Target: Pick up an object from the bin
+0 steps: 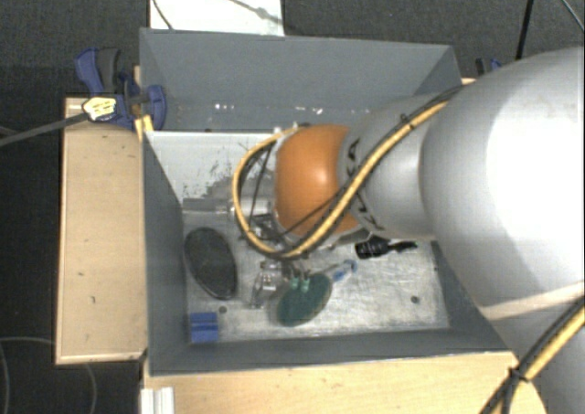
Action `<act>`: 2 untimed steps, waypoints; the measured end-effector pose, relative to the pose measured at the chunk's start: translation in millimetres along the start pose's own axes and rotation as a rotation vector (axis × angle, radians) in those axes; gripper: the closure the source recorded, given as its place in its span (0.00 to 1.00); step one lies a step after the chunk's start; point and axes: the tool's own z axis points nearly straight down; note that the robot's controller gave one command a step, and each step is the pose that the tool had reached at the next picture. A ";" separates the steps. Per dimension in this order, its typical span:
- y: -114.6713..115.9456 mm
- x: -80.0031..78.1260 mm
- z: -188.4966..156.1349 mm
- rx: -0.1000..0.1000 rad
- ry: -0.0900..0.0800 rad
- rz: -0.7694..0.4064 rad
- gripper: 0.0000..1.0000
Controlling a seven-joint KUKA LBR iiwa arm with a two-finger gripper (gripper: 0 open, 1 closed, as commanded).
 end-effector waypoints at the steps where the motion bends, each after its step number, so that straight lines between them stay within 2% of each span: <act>1: -53.8 21.6 -14.8 0.004 0.006 -0.213 0.00; 2: 27.0 19.8 0.7 -0.001 -0.001 -0.329 0.00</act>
Offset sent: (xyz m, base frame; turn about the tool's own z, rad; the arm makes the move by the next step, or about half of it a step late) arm -0.0283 -0.0492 0.0140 -0.2154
